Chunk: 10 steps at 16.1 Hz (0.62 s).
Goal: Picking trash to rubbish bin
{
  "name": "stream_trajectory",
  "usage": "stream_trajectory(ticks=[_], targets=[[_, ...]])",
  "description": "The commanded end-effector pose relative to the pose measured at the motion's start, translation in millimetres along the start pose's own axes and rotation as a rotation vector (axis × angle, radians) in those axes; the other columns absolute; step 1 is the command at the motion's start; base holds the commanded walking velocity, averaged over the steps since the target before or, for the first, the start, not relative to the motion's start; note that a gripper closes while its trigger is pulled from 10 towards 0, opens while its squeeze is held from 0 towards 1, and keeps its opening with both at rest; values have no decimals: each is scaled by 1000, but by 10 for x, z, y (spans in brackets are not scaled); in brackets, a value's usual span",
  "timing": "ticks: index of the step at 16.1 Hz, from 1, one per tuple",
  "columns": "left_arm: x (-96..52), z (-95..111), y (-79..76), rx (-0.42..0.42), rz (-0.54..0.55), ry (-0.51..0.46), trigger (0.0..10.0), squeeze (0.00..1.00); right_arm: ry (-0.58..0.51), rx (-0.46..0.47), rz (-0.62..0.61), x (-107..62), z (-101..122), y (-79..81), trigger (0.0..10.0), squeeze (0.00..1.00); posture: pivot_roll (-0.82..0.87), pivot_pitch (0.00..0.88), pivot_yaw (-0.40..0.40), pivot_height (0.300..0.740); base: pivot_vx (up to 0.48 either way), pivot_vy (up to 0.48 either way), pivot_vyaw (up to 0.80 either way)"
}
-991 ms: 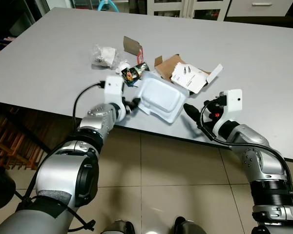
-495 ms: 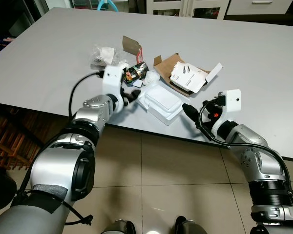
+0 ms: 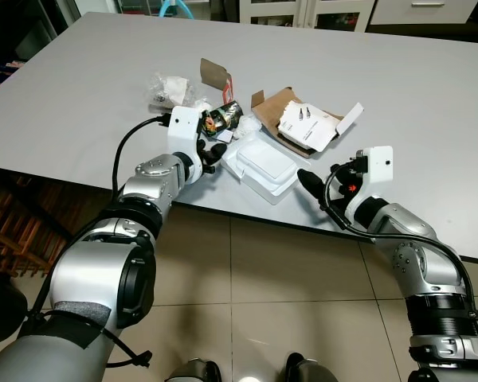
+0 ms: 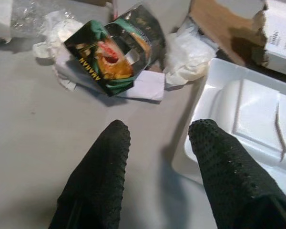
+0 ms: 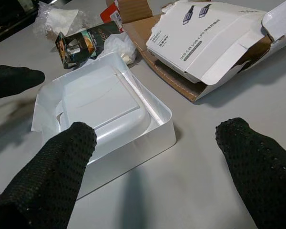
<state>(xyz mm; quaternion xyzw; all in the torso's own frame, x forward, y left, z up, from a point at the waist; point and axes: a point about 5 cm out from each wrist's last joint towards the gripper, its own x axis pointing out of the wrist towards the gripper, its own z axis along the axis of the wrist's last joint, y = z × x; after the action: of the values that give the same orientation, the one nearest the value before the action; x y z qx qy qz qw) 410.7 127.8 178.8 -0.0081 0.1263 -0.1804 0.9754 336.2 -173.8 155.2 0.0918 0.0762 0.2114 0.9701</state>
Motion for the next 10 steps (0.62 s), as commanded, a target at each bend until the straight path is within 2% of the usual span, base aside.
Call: stream_trajectory(ticks=[1, 5, 10], targets=[[-11, 27, 50, -2, 34, 6, 10000, 0, -4, 4, 8, 1, 5, 25, 10000, 0, -75, 139, 93, 740, 0, 0, 0], [-14, 3, 64, 22, 49, 53, 10000, 0, -4, 4, 10, 4, 9, 25, 10000, 0, -77, 139, 92, 740, 0, 0, 0], [9, 35, -27, -41, -26, 16, 10000, 0, -5, 5, 12, 5, 3, 39, 10000, 0, -83, 139, 94, 740, 0, 0, 0]])
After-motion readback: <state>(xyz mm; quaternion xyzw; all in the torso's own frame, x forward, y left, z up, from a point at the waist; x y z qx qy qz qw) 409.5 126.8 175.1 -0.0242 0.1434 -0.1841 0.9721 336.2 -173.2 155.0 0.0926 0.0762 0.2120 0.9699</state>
